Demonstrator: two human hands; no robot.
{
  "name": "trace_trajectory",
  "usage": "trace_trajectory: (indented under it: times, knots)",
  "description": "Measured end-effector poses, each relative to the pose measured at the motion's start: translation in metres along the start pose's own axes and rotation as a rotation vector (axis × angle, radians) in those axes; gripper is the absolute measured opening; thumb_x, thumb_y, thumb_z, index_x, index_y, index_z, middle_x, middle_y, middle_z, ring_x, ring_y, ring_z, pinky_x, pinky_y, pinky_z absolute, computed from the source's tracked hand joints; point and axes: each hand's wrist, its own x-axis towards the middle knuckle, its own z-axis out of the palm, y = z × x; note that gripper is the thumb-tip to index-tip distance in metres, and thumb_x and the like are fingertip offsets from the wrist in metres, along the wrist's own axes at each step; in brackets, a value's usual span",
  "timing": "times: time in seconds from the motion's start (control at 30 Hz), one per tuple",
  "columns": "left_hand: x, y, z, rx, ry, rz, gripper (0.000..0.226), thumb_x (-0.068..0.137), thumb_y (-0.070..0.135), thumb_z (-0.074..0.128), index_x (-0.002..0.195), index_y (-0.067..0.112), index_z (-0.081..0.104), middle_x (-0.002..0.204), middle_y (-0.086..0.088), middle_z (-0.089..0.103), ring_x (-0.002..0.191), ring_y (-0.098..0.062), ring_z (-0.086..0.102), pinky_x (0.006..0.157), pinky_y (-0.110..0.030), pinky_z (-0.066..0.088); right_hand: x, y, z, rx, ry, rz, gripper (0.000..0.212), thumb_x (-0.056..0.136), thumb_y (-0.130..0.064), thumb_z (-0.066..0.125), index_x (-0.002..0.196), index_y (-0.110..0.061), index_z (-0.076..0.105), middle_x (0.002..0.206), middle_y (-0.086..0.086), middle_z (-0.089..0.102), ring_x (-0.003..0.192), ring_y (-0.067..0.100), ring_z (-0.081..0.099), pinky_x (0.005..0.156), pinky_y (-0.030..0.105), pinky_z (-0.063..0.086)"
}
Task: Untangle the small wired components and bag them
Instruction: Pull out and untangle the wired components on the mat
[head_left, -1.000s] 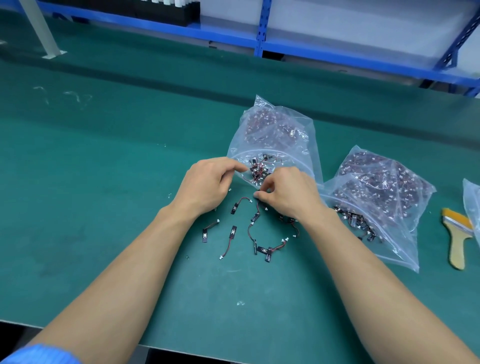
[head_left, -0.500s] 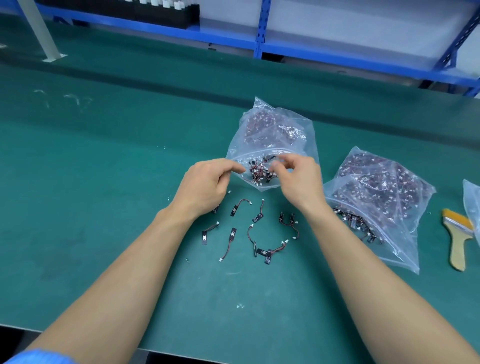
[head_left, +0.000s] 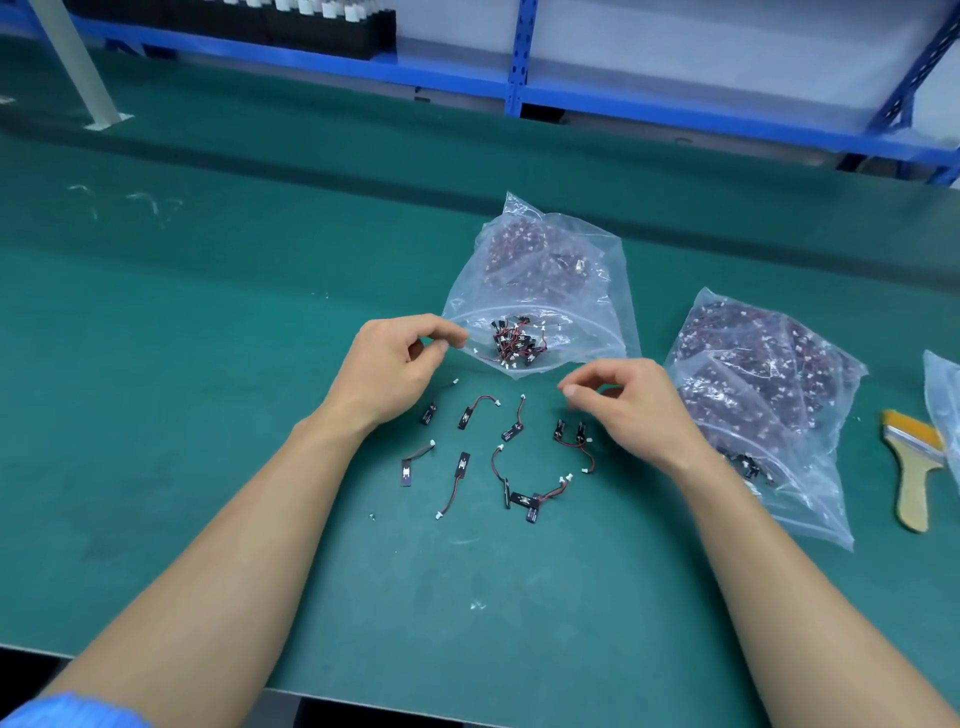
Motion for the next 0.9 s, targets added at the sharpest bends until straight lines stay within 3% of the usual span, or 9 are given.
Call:
trace_trajectory:
  times: [0.1,0.23,0.37,0.57,0.9]
  knots:
    - [-0.002,0.000,-0.001,-0.001,0.002,-0.026,0.028,0.093,0.009,0.061,0.097,0.031,0.077,0.074,0.005,0.070,0.055,-0.011,0.041,0.058,-0.017,0.039,-0.013,-0.004,-0.002,-0.020,-0.083,-0.076,0.020,0.085,-0.013,0.077,0.078,-0.032,0.074,0.067,-0.023,0.065,0.049,0.003,0.044,0.055,0.011,0.035]
    - [-0.003,0.002,-0.001,0.000,0.017,-0.035,0.026,0.094,0.010,0.062,0.097,0.030,0.077,0.066,-0.003,0.064,0.054,-0.011,0.039,0.057,-0.018,0.037,-0.030,-0.017,-0.005,-0.039,-0.280,-0.242,0.013,0.074,-0.029,0.089,0.079,-0.029,0.078,0.076,-0.010,0.065,0.054,0.006,0.043,0.057,0.013,0.034]
    - [-0.005,0.004,-0.001,0.010,0.013,-0.029,0.022,0.093,0.012,0.064,0.098,0.029,0.077,0.057,-0.006,0.048,0.054,-0.011,0.035,0.056,-0.020,0.035,-0.040,-0.018,-0.009,-0.178,-0.444,-0.241,0.036,0.057,-0.045,0.095,0.087,-0.031,0.080,0.083,-0.010,0.064,0.057,0.008,0.046,0.056,0.015,0.035]
    - [-0.005,0.004,0.000,0.027,0.026,-0.005,0.019,0.092,0.014,0.066,0.097,0.029,0.077,0.053,0.002,0.036,0.053,-0.011,0.032,0.056,-0.022,0.032,-0.040,-0.012,-0.011,-0.240,-0.466,-0.249,0.012,0.077,-0.025,0.087,0.084,-0.032,0.081,0.083,-0.009,0.069,0.057,0.010,0.051,0.059,0.016,0.036]
    - [-0.004,0.004,0.000,0.050,0.027,0.006,0.019,0.093,0.016,0.066,0.095,0.032,0.076,0.054,-0.002,0.036,0.053,-0.011,0.032,0.055,-0.022,0.032,-0.041,-0.005,-0.021,-0.033,-0.435,-0.168,0.012,0.084,-0.017,0.081,0.085,-0.029,0.083,0.081,-0.007,0.070,0.055,0.007,0.042,0.056,0.020,0.036]
